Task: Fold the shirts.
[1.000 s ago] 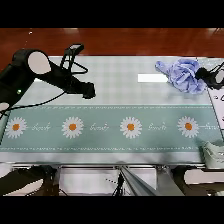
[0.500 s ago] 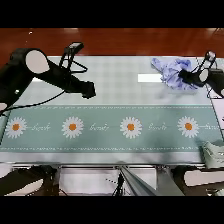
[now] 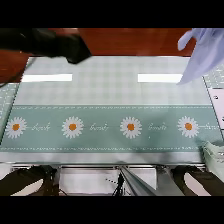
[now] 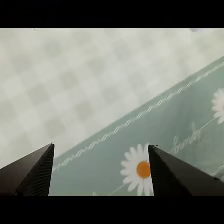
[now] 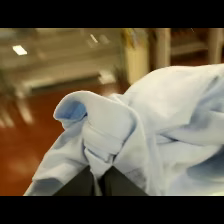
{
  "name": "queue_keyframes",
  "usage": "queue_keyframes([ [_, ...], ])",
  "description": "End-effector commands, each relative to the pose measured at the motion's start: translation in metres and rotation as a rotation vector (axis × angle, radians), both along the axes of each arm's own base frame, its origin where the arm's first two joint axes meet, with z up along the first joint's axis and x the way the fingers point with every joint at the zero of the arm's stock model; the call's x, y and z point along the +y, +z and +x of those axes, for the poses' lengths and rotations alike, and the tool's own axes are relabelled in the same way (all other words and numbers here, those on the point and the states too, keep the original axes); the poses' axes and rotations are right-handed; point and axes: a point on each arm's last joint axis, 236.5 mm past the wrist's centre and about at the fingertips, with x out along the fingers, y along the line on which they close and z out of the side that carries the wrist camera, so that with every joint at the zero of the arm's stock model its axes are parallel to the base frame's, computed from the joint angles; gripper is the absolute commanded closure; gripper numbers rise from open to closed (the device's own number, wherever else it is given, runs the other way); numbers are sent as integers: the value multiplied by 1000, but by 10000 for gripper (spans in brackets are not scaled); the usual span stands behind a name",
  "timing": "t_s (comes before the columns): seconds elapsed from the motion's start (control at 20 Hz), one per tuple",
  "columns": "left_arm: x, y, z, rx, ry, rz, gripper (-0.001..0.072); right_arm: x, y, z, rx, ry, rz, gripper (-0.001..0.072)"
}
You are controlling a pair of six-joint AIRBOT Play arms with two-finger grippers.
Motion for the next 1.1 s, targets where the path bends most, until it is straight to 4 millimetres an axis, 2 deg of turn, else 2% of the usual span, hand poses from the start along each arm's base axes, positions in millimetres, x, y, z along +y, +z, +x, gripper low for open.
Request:
queue_keyframes([
  [0.0, 8, 98, -43, -193, -29, -123, 31, 64, 69, -98, -135, 199, 84, 674],
  [0.05, 13, 112, -54, -229, -28, -136, 33, 85, 65, -114, -102, 273, 105, 673],
  [0.1, 18, 117, -60, -245, -23, -135, 40, 108, 49, -124, -26, 353, 105, 674],
  [0.15, 21, 114, -64, -234, -22, -119, 41, 129, 24, -131, 80, 427, 89, 673],
  [0.2, 22, 105, -66, -196, -26, -100, 42, 151, -8, -137, 209, 499, 61, 674],
  [0.25, 22, 91, -68, -148, -33, -71, 73, 174, -41, -142, 329, 571, 46, 673],
  [0.3, 23, 76, -70, -98, -44, -38, 222, 197, -69, -147, 420, 639, 38, 673],
  [0.35, 23, 61, -72, -56, -57, -5, 271, 222, -99, -151, 500, 706, 29, 673],
  [0.45, 28, 30, -75, 35, -67, 62, 271, 263, -162, -154, 635, 789, -15, 673],
  [0.5, 32, 16, -77, 75, -63, 97, 271, 280, -200, -155, 706, 812, -45, 673],
  [0.65, 46, -10, -77, 145, -37, 176, 271, 309, -307, -160, 899, 830, -123, 673],
  [0.7, 49, -15, -74, 150, -25, 190, 271, 312, -336, -161, 954, 821, -141, 671],
  [0.75, 50, -19, -72, 156, -17, 201, 271, 313, -354, -158, 992, 810, -153, 633],
  [0.8, 51, -24, -71, 167, -14, 210, 271, 311, -362, -152, 1006, 794, -160, 453],
  [0.85, 51, -29, -70, 181, -15, 215, 271, 307, -361, -145, 1005, 778, -154, 325],
  [0.95, 51, -47, -71, 228, -20, 235, 268, 287, -337, -124, 967, 728, -172, 280],
  [1.0, 50, -62, -73, 264, -31, 250, 266, 270, -320, -111, 934, 687, -206, 221],
  [1.05, 51, -78, -75, 297, -53, 277, 265, 244, -300, -97, 894, 623, -266, 221],
])
